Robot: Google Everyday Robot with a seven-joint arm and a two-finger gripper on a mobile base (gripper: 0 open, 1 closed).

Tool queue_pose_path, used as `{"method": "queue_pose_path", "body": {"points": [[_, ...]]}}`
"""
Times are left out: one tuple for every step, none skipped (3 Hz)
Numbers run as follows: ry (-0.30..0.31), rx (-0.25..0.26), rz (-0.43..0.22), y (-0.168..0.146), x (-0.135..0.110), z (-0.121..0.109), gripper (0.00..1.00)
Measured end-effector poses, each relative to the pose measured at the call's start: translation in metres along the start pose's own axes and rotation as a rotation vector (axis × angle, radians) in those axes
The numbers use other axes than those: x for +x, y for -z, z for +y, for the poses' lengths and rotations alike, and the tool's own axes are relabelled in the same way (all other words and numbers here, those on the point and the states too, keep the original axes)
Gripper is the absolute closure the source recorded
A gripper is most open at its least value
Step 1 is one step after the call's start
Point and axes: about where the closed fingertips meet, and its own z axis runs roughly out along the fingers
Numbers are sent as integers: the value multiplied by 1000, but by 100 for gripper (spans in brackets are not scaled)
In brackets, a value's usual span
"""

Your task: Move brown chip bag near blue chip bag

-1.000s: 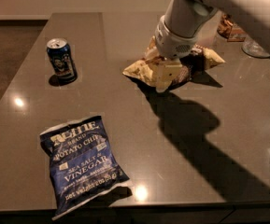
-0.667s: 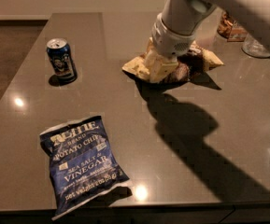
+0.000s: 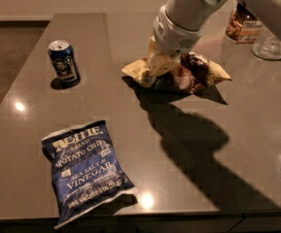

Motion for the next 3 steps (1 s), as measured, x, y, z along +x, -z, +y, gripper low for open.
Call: {"method": "queue_pose_path", "body": {"points": [[11, 2, -68, 13, -28, 8, 100], [6, -16, -150, 32, -65, 27, 98], [-10, -25, -178, 43, -77, 41, 76]]}}
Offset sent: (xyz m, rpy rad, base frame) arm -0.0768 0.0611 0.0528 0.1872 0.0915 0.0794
